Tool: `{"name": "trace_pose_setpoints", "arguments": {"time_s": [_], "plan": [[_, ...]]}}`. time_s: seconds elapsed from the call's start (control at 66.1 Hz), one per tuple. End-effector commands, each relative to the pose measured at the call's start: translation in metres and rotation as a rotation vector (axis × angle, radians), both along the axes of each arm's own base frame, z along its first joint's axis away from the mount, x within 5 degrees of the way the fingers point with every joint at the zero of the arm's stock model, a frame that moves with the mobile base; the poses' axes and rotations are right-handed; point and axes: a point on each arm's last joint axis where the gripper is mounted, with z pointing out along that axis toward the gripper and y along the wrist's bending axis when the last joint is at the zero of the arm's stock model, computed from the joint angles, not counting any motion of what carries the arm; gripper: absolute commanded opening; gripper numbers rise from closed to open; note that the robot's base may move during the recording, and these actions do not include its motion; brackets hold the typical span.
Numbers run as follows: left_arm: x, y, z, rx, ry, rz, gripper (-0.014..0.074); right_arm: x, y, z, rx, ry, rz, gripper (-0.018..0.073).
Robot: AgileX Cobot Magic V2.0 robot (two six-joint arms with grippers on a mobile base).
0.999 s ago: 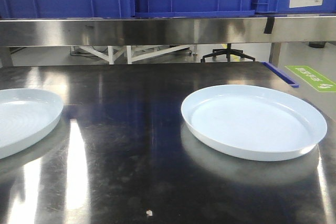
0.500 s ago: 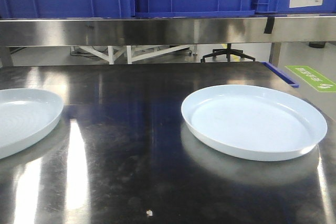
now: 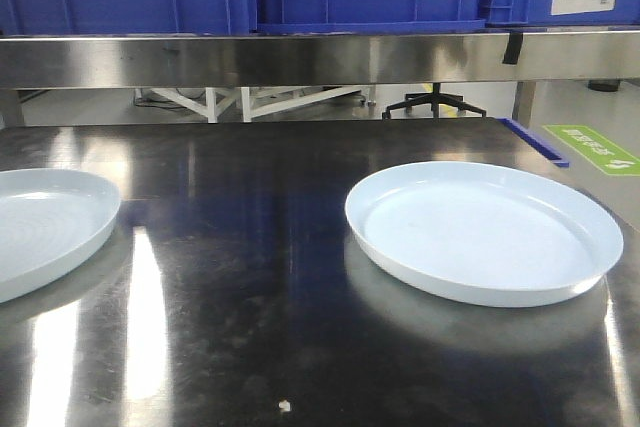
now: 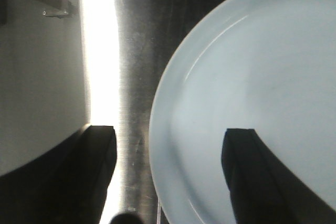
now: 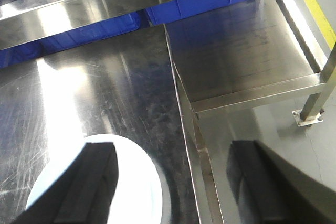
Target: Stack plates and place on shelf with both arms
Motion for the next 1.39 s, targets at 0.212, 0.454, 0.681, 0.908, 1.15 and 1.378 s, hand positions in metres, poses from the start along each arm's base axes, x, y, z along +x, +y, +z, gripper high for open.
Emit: {"name": "trace_pose_setpoints", "arguments": {"time_s": [0.212, 0.454, 0.681, 0.908, 1.15, 1.378], "plan": [[0.005, 0.011, 0.018, 0.002, -0.099, 0.045, 0.0475, 0.0, 0.0, 0.019, -0.005, -0.11, -0.001, 0.055], [0.006, 0.019, 0.018, -0.025, -0.108, 0.09, 0.0475, 0.0, 0.0, 0.019, -0.005, -0.106, 0.0, 0.055], [0.006, 0.017, 0.018, -0.047, -0.117, 0.097, 0.0475, 0.0, 0.0, 0.019, -0.005, -0.106, 0.0, 0.055], [0.007, 0.017, 0.018, -0.049, -0.126, 0.094, 0.0475, 0.0, 0.0, 0.019, -0.001, -0.105, 0.0, 0.055], [0.008, 0.017, 0.018, -0.051, -0.135, 0.092, 0.0475, 0.0, 0.0, 0.019, 0.0, -0.105, 0.0, 0.055], [0.008, 0.017, 0.019, -0.054, -0.138, 0.092, 0.0475, 0.0, 0.0, 0.019, 0.0, -0.105, 0.0, 0.055]]}}
